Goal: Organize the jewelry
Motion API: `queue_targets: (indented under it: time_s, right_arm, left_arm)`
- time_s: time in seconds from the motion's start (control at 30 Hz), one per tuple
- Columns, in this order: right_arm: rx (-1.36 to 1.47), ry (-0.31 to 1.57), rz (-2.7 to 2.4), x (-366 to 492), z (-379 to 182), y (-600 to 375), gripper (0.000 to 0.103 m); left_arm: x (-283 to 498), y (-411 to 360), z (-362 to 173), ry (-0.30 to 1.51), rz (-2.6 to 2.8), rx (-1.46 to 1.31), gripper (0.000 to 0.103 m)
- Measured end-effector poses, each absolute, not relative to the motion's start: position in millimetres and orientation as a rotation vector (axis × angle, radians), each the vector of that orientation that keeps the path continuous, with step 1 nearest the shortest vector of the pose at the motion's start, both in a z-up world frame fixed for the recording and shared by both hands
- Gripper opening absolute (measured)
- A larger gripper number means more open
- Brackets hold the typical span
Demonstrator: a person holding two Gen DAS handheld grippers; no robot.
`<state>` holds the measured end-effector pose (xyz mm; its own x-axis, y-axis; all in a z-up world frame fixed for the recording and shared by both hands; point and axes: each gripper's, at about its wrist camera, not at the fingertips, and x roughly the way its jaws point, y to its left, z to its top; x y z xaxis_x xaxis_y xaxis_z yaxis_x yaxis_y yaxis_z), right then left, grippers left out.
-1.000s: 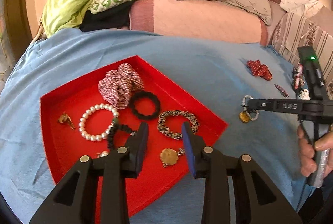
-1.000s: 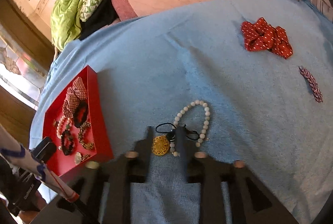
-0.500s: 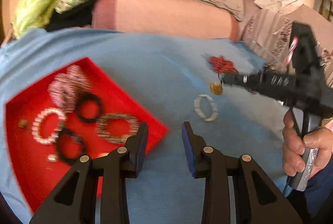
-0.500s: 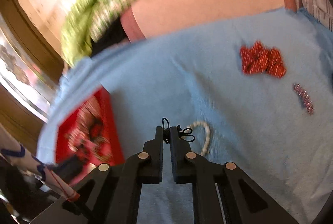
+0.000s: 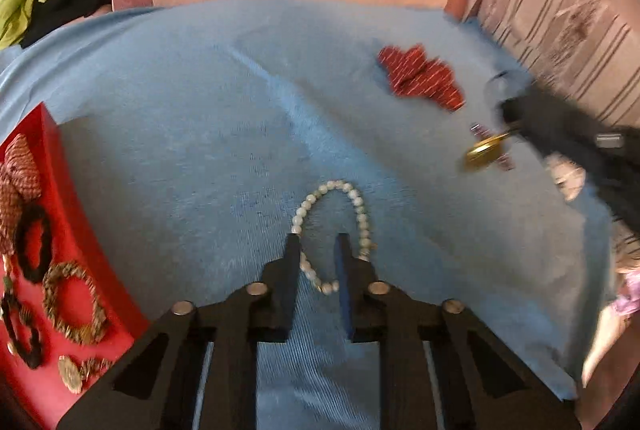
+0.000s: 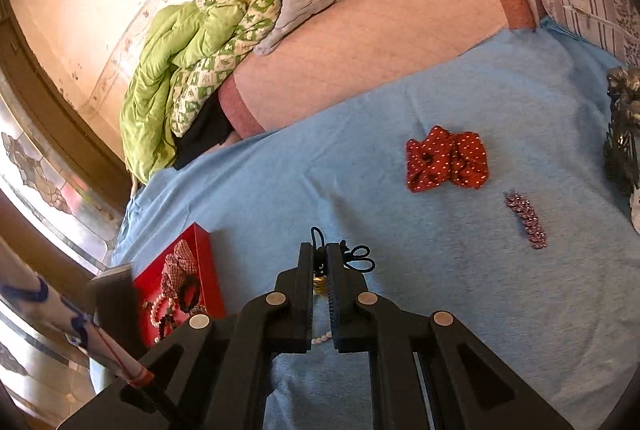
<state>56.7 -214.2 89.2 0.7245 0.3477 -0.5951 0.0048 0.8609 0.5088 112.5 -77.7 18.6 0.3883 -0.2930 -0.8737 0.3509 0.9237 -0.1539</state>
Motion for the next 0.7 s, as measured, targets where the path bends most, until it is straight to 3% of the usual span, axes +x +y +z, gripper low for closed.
queue_targets:
  time_s: [0.03,0.07,0.5,0.7]
  right_arm:
    - [0.508,0.742,0.198,55.7,89.4,-215.8,0.007]
    - [0.506,0.740,0.198,55.3,90.0,-216.5,0.007]
    - [0.506,0.720,0.226,51.7,97.0,-207.3,0.007]
    - [0.515,0.722,0.219,50.0,97.1,-202.8,0.007]
  left_arm:
    - [114.0,-81.5,15.7,1.083,-0.388,0.086,0.009]
    - [113.3,-82.9,15.5,1.065,-0.380,0.102,0.000]
    - [66.2,-30.3,73.7,0.886,-0.450,-0.015,0.000]
    - [81.2,-40.1,52.8,1.010,-0.479,-0.014,0.000]
